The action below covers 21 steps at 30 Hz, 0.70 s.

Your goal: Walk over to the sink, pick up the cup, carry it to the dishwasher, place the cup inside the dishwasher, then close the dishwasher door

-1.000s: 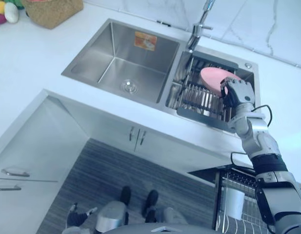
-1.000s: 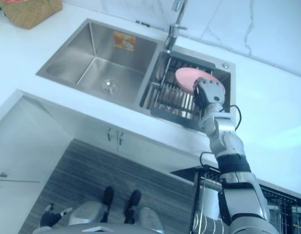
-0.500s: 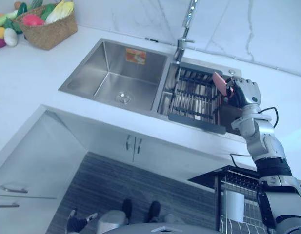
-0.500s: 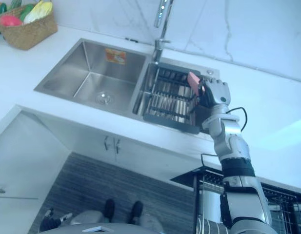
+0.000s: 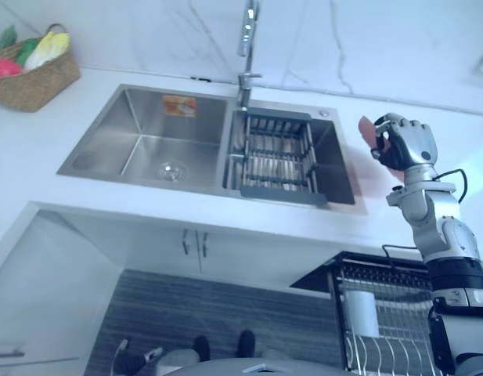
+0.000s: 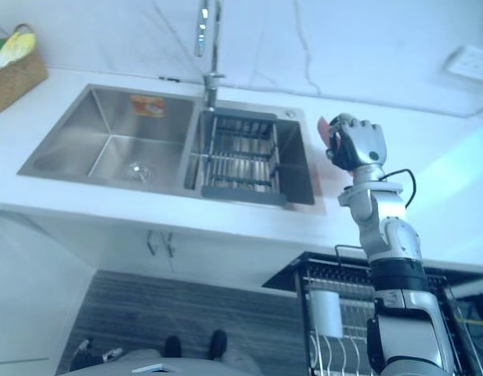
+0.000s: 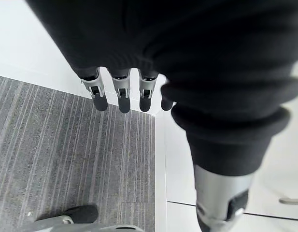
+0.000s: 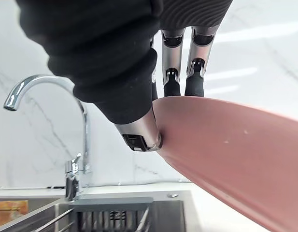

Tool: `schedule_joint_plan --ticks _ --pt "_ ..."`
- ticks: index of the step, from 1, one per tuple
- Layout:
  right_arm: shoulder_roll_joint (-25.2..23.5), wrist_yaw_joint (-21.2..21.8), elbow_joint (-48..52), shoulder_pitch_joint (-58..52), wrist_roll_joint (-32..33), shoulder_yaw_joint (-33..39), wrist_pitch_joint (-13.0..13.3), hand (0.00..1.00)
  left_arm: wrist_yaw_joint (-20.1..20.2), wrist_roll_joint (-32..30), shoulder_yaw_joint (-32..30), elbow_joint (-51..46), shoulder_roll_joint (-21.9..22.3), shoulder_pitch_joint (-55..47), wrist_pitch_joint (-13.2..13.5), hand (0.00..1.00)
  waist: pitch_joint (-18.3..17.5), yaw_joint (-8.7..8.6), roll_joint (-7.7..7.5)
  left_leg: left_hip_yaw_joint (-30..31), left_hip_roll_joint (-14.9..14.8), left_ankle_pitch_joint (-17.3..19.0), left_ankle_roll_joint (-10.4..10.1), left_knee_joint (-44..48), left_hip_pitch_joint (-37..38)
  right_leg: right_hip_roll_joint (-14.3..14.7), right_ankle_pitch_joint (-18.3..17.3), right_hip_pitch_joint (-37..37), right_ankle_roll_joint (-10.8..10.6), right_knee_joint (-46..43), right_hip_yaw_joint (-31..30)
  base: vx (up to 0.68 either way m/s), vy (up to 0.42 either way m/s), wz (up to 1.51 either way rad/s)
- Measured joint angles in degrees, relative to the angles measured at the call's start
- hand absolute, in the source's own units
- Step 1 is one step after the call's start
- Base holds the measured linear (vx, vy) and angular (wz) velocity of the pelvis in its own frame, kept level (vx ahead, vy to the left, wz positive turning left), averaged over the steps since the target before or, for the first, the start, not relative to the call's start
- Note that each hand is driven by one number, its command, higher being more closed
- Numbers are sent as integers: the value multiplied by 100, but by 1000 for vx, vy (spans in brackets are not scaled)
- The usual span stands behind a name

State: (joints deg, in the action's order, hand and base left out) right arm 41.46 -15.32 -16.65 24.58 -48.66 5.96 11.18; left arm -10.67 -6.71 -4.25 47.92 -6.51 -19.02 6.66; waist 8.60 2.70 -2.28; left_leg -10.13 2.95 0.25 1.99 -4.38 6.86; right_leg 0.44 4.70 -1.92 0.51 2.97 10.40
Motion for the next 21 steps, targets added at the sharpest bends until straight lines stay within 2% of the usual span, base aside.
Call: schedule_joint_plan --ticks 1,3,4,5,7,8,9,11,12,13,14,15,17,19,21 --pt "-1 -13 100 -8 -1 0 27 100 2 -14 -11 57 -2 -3 -68 0 7 -45 -15 -181 -24 20 50 1 13 21 -14 45 -51 14 -106 -74 14 -76" --pt "-33 -33 290 -109 0 7 41 100 -2 -11 -75 66 -28 1 -128 0 2 -50 -3 -508 -173 43 161 47 -4 -111 -324 132 -8 -136 602 -76 27 -92" --pt "-83 -34 343 -160 -2 -16 57 100 -8 12 -216 78 -30 39 -133 0 -18 6 -22 -750 -338 101 205 120 -55 -261 -457 272 88 -426 1160 -32 33 -99" --pt "-126 -34 342 -161 -3 -17 66 100 -13 47 -291 108 -35 86 -134 0 -21 47 -19 -902 -455 130 181 183 -97 -355 -497 378 144 -685 1428 -18 39 -124" --pt "-301 -33 330 -163 -9 -23 35 100 -12 209 -477 222 -116 236 -134 0 -28 79 -4 -1369 -882 175 80 384 -187 -889 -622 605 256 -1846 2060 -1 -23 -114" --pt "-324 -33 316 -163 -12 -27 29 100 -11 225 -481 234 -152 259 -135 0 -29 72 -6 -1451 -964 179 62 430 -186 -1055 -633 592 273 -2090 2161 19 -116 -90" --pt "-331 -34 283 -162 -12 -30 26 100 -11 294 -481 219 -204 287 -122 0 -40 72 -22 -1617 -1111 180 -8 504 -183 -1346 -661 543 315 -2477 2294 28 -134 -70" --pt "-339 -34 196 -154 -12 -36 35 100 -15 425 -502 222 -260 332 -122 0 -82 109 -97 -1836 -1289 201 -175 663 -193 -1648 -620 328 287 -2447 2463 49 -236 -79" --pt "-374 -35 192 -143 -15 -68 42 100 -16 486 -573 222 -300 353 -127 0 -140 187 -214 -2008 -1358 220 -338 782 -208 -1708 -238 126 227 -2012 2508 64 -379 -85" --pt "-406 -38 191 -137 -13 -84 71 100 -15 510 -623 235 -373 386 -149 0 -194 233 -343 -2126 -1380 239 -489 862 -231 -1688 14 -45 -52 -1591 2442 52 -472 -80" --pt "-405 -38 188 -120 -12 -84 117 100 -14 519 -687 242 -338 454 -175 0 -210 238 -353 -2162 -1485 186 -607 929 -267 -1442 -98 -244 -264 -1040 2500 23 -432 -52" --pt "-403 -38 188 -108 -11 -84 119 100 -10 517 -686 242 -282 471 -175 0 -224 231 -319 -2199 -1558 147 -670 922 -272 -1314 -112 -299 -290 -832 2495 -12 -408 -46" --pt "-384 -12 186 -115 76 -77 102 100 -2 433 -683 251 -32 465 -186 0 -291 165 -156 -2323 -1791 -33 -892 821 -258 -920 -84 -366 -336 -359 2464 -48 -335 -39" --pt "-367 28 192 -162 230 -8 88 100 11 413 -676 255 87 461 -192 0 -305 104 -88 -2329 -1888 -231 -1005 602 -163 -719 -98 -420 -356 -223 2460 -74 -227 -13" --pt "-367 37 219 -215 322 68 89 100 51 362 -610 257 117 461 -192 0 -305 55 -89 -2320 -1898 -409 -1052 404 -130 -646 -182 -413 -451 -173 2460 -120 -190 0"
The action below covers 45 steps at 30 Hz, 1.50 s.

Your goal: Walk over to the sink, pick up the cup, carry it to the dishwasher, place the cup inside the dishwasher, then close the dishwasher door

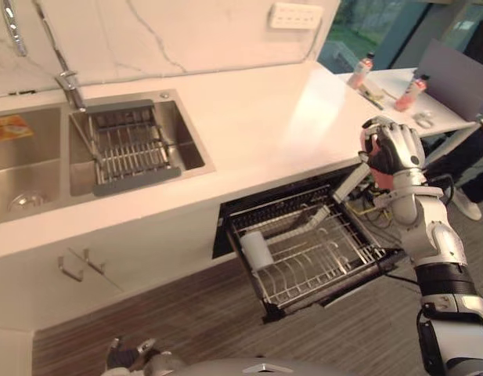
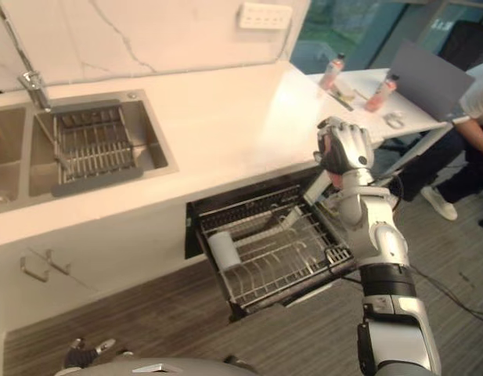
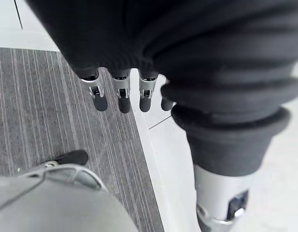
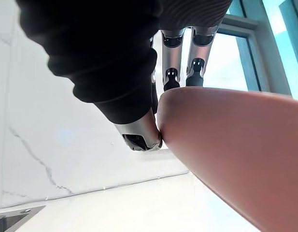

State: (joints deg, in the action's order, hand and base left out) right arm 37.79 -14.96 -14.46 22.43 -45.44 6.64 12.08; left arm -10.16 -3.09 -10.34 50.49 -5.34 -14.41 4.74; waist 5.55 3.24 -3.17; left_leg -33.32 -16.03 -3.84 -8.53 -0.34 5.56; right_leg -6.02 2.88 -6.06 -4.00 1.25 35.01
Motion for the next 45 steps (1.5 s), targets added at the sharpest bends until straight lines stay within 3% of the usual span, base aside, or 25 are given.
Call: schedule_joint_plan --ticks 8,13,23,25,36,39,41,45 --pt "-7 124 -1 -418 108 143 -80 100 48 -380 205 0 -16 -51 48 0 114 -35 163 81 136 -373 85 -443 -358 -65 -50 533 13 -76 28 -106 -9 6" --pt "-9 110 -244 -136 138 89 -201 100 30 -319 271 -4 -36 192 76 0 527 -63 338 183 258 -559 284 -443 -863 -183 192 986 106 -169 83 -37 38 10" --pt "-9 -69 -536 772 579 5 -504 100 14 188 577 -146 -216 902 208 0 1505 -138 488 333 558 -692 526 -410 -1448 -598 228 1657 108 -685 142 -39 44 10" --pt "-9 -70 -656 831 590 -157 -514 100 13 240 623 -233 -278 912 231 0 1553 -125 499 340 592 -714 559 -410 -1562 -634 264 1781 118 -697 139 -14 21 8" --pt "32 -63 -1441 1597 924 -639 -757 100 10 633 1150 -266 -300 1328 345 0 1956 -47 917 360 775 -834 734 -410 -2180 -837 468 2443 148 -784 61 -15 8 2" --pt "188 -73 -1728 1818 919 -781 -862 100 14 750 1337 -269 -271 1381 452 0 2080 -5 1094 382 855 -842 745 -410 -2255 -941 470 2578 145 -881 16 0 0 0" --pt "419 -216 -1993 2115 913 -846 -894 100 11 802 1495 -288 -260 1432 493 0 2197 -7 1300 511 944 -879 801 -410 -2340 -1042 489 2682 131 -967 7 37 -20 7" --pt "711 -227 -2298 2548 904 -990 -931 100 9 802 1689 -363 -255 1432 539 0 2271 30 1464 528 1007 -898 826 -410 -2456 -1128 497 2855 134 -1051 -43 34 -33 1"
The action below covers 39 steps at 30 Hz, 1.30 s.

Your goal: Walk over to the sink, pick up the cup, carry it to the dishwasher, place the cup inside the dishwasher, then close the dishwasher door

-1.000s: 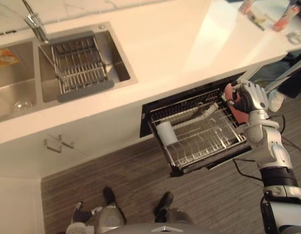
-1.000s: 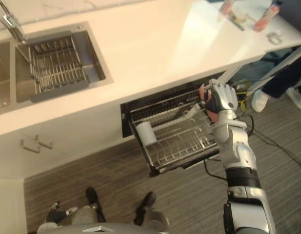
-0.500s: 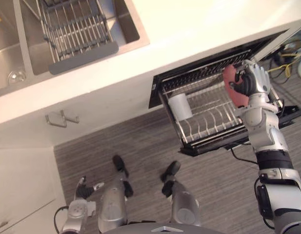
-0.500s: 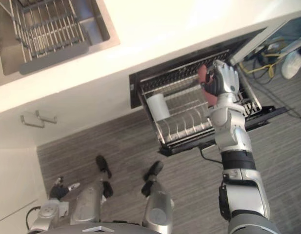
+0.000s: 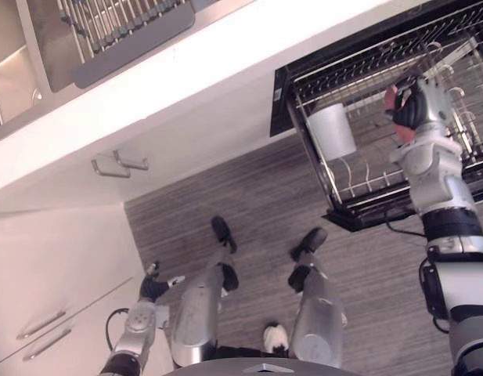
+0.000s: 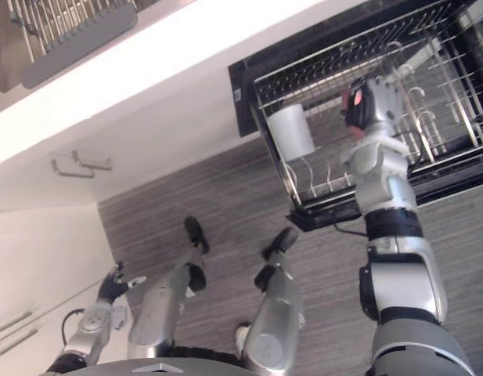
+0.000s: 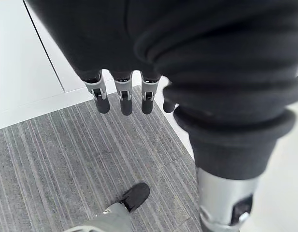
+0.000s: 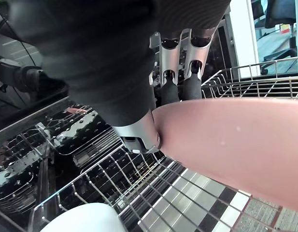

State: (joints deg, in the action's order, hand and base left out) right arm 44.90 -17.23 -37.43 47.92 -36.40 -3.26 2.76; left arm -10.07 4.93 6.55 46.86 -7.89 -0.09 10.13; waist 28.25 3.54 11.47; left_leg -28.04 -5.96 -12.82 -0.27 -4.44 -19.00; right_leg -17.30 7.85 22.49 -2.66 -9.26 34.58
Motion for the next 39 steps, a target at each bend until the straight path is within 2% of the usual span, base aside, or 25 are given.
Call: schedule_joint_plan --ticks 3,4,6,9,12,14,16,17,19,21,24,27,29,32,33,34,38,39 --pt "173 -1 -103 113 -68 -124 -26 100 -6 4 256 -30 0 -11 14 0 -4 74 23 12 65 -3 3 -1 -69 -59 40 148 2 -24 -98 46 -43 -7" --pt "181 4 -261 190 -123 -161 -77 0 -4 5 314 -73 4 -17 17 0 -6 76 25 84 89 -3 3 -1 -81 -78 50 165 11 -23 -109 61 -48 0" --pt "245 68 -419 225 -118 -304 -163 0 -6 5 402 -135 2 -21 32 0 -10 91 32 143 119 -3 2 -1 -87 -107 54 167 20 -23 -108 64 -46 3" --pt "291 413 -488 225 44 -333 -341 0 -4 11 499 -139 -3 -36 57 0 -22 102 49 151 171 27 -38 -2 -90 -162 69 165 9 -22 -114 65 -37 4" --pt "290 686 -640 219 698 -312 -431 0 3 57 502 -167 -3 -91 70 0 -30 105 61 159 205 18 -27 -1 -76 -198 89 151 9 -25 -115 61 -40 2" --pt "282 827 -627 212 1159 -238 -390 0 30 55 493 -299 -2 -170 70 0 -31 87 63 159 242 0 -1 0 -13 -234 106 115 -10 -33 -139 88 -56 -4" --pt "186 904 -554 108 1746 145 -195 0 51 53 491 -373 3 -242 78 0 -32 82 64 195 270 26 5 0 163 -248 119 -41 -33 -7 -180 86 -63 -10" --pt "44 929 -207 -87 2127 500 -65 0 57 51 483 -392 8 -261 78 0 -33 49 65 195 273 71 10 -1 291 -247 107 -170 -49 -3 -195 63 -59 -8" --pt "-110 938 185 -273 2429 764 154 0 79 50 475 -396 19 -298 77 0 -33 -22 64 191 277 127 -20 -3 401 -248 74 -272 -93 7 -214 75 -87 -8" --pt "-265 925 582 -476 2577 1012 324 0 98 49 455 -398 36 -324 75 0 -31 -102 62 172 262 163 -29 -10 531 -240 70 -391 -108 50 -251 57 -87 -8" --pt "-454 801 948 -853 3005 1557 327 0 100 47 231 -406 191 -378 69 0 -25 -223 53 161 252 216 -73 -36 793 -179 95 -726 -147 260 -263 74 -97 -5" --pt "-592 397 1202 -1281 3418 2279 321 0 90 38 76 -390 254 -475 68 0 -33 -321 28 146 217 283 -74 -37 1045 -56 157 -1079 -208 549 -276 90 -86 -8" --pt "-625 94 1188 -1609 3866 2743 235 0 73 -27 -131 -302 244 -634 78 0 -89 -420 -72 108 187 344 -95 -38 1224 26 203 -1292 -232 701 -298 130 -108 -13" --pt "-697 -85 1122 -1935 4441 3177 80 0 25 -55 -310 -152 236 -839 111 0 -210 -437 -258 -50 117 411 -156 -38 1421 148 272 -1457 -240 876 -417 125 -97 -30" --pt "-741 -96 990 -2066 4731 3359 74 0 23 -54 -390 3 245 -913 113 0 -345 -486 -341 -112 81 416 -162 -38 1475 195 308 -1490 -240 915 -420 170 -132 -32" --pt "-750 -125 764 -2203 5107 3506 43 100 21 -54 -430 129 240 -961 120 0 -458 -515 -405 -171 36 441 -186 -37 1562 249 298 -1552 -233 933 -427 142 -108 -25" --pt "-1048 -462 229 -2675 6177 4071 -101 100 -7 -54 -492 399 236 -979 162 0 -700 -588 -492 -202 -89 480 -242 -38 1725 364 210 -1687 -202 930 -423 108 -85 -11" --pt "-1253 -498 129 -2885 6637 4203 -198 100 -17 -55 -527 458 247 -979 175 0 -719 -617 -496 -206 -125 478 -245 -38 1758 375 158 -1696 -191 877 -416 56 -51 -3"
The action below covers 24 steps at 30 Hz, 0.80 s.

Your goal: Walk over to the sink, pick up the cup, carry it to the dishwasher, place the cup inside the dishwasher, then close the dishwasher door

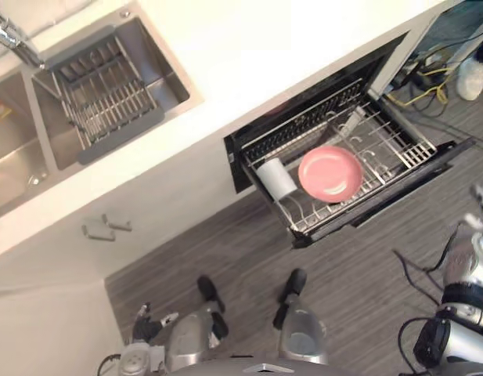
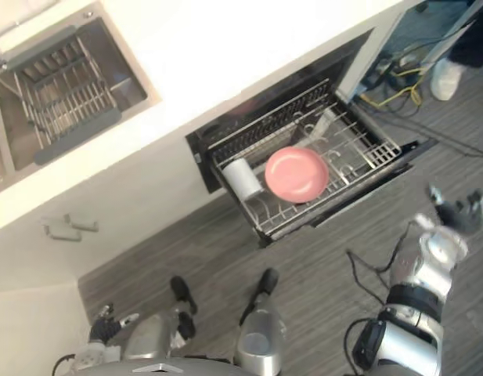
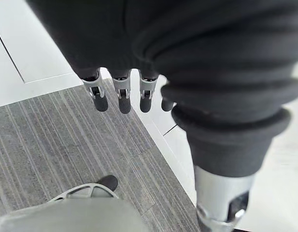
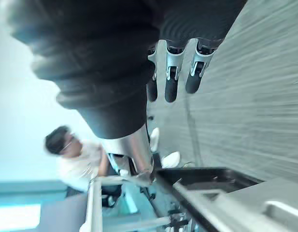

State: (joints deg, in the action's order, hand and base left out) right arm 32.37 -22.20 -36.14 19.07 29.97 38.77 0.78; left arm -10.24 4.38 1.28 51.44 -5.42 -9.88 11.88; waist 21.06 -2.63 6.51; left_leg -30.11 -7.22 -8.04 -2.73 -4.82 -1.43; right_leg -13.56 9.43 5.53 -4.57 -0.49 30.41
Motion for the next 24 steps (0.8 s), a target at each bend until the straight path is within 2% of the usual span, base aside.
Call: schedule_joint_plan --ticks 1,3,5,6,8,10,11,14,18,22,24 --pt "-79 -7 -80 -62 167 24 -14 100 -11 0 -9 22 5 0 2 0 0 -15 0 -1 -10 -3 -4 0 15 0 -24 -6 3 -32 3 46 -56 -3" --pt "-358 8 -136 -261 680 29 -200 100 -39 0 -13 109 12 1 2 0 0 -58 0 -17 -27 -1 -12 -1 62 -7 -104 -33 7 -95 10 6 -38 1" --pt "-734 305 -141 -477 1733 18 -453 100 -54 0 -13 165 13 4 3 0 2 -58 -4 -50 -33 33 -56 -2 44 -26 -157 -3 21 -126 29 -15 -32 0" --pt "-839 408 -146 -513 2022 4 -517 100 -54 0 -12 179 14 5 3 0 3 -45 -6 -65 -31 33 -56 -2 41 -35 -156 14 23 -138 30 -24 -26 -9" --pt "-1259 975 -218 -644 3828 -172 -757 100 -54 0 -13 261 21 11 5 0 6 -15 -10 -128 -19 35 -55 -2 -6 -106 -152 101 28 -216 95 -10 -13 -4" --pt "-1555 1377 -297 -722 4833 -466 -836 100 -57 -1 -12 305 21 27 36 0 5 -1 -7 -132 -9 33 -57 -2 -133 -168 -152 223 31 -286 192 -7 -29 12" --pt "-1729 1580 -297 -725 5141 -587 -847 100 -65 -1 -10 310 22 53 52 0 10 22 0 -137 1 31 -60 -2 -221 -205 -145 300 40 -313 220 -6 -24 18" --pt "-1902 1858 -296 -642 5393 -806 -847 100 -86 3 -2 313 28 102 54 0 32 105 23 -123 46 -29 -87 -2 -373 -304 -143 408 41 -389 329 4 -5 22" --pt "-1902 2031 -309 -333 5406 -899 -810 100 -108 8 11 306 41 184 52 0 142 212 67 -15 165 -45 -56 -1 -472 -457 -142 472 18 -496 362 32 6 20" --pt "-1648 2046 -321 -175 5272 -930 -712 100 -153 13 111 190 27 208 46 0 272 221 151 178 282 -100 45 1 -730 -624 -145 646 1 -651 507 40 -10 24" --pt "-1446 2029 -440 41 4975 -932 -674 100 -157 23 122 144 34 243 25 0 375 226 199 232 312 -144 105 4 -799 -667 -145 696 0 -724 562 27 -30 18"
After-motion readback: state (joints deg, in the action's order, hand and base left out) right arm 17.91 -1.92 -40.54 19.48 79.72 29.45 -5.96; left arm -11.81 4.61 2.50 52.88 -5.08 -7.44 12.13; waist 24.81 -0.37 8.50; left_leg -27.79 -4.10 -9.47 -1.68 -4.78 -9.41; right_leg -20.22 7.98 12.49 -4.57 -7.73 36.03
